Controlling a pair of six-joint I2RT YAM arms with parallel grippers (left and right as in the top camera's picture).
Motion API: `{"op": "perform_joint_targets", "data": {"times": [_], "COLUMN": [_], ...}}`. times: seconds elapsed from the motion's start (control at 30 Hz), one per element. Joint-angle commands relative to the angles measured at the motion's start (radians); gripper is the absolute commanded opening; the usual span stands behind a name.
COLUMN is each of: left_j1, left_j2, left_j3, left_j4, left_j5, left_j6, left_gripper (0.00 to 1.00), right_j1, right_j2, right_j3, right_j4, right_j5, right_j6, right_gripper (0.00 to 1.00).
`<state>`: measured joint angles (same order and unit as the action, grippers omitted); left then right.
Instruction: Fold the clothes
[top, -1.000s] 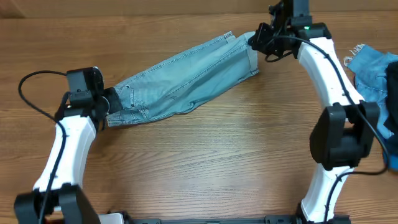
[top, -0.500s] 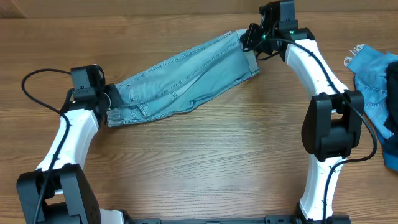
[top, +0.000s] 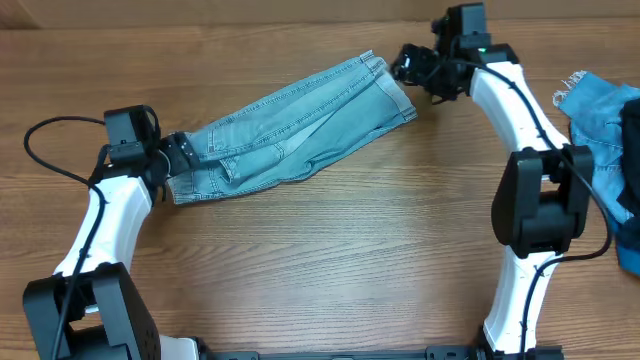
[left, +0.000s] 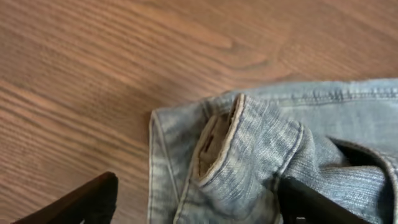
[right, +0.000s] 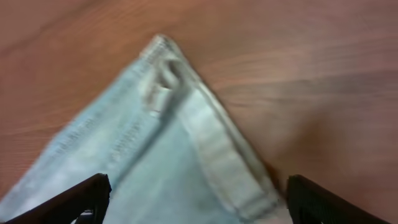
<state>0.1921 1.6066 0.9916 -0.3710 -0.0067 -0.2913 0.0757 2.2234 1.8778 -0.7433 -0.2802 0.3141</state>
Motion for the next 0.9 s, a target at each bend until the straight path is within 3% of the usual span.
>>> {"op": "perform_joint_targets", "data": {"times": [0.0,0.17,0.3,0.43,0.57,0.73,0.87], "left_j1": [0.006,0.006,0.006,-0.011,-0.113,-0.296,-0.387], "left_j2": [-0.005,-0.095,-0.207,-0.277,-0.263,-0.184,-0.098], "left_j3": [0.026,0.063,0.120,0.137,0.137,0.137,0.137], "left_j4": [-0.017,-0.018,-0.034,-0.058,-0.145,-0.192,-0.193], "left_j5": [0.122,0.126,0.105,0.232,0.322,0.243,0.193], "left_j6": [0.048,0.144,0.169,0.191,0.290,0.401,0.445], "left_gripper": [0.70,0.72,0.82,0.80,0.75,0.73,0.65], "right_j1": [-0.010,-0.013,-0.016,-0.015,-0.003,0.019,0.042], "right_j2": [0.010,0.010,0.010,0.010,0.012,0.012,0.012], "right_j3": [0.025,0.025,0.025,0.018,-0.026,-0.072,-0.092], "right_j4": [-0.043,-0.076,-0.112,-0.118,-0.066,0.018,0.052], "right_j5": [0.010,0.018,0.018,0.018,0.018,-0.028,-0.028], "right_j6": [-0.043,-0.063,-0.061,-0.060,-0.060,-0.061,-0.061], "right_gripper": [0.89,0.88,0.86,0.80,0.57,0.27,0.04]}}
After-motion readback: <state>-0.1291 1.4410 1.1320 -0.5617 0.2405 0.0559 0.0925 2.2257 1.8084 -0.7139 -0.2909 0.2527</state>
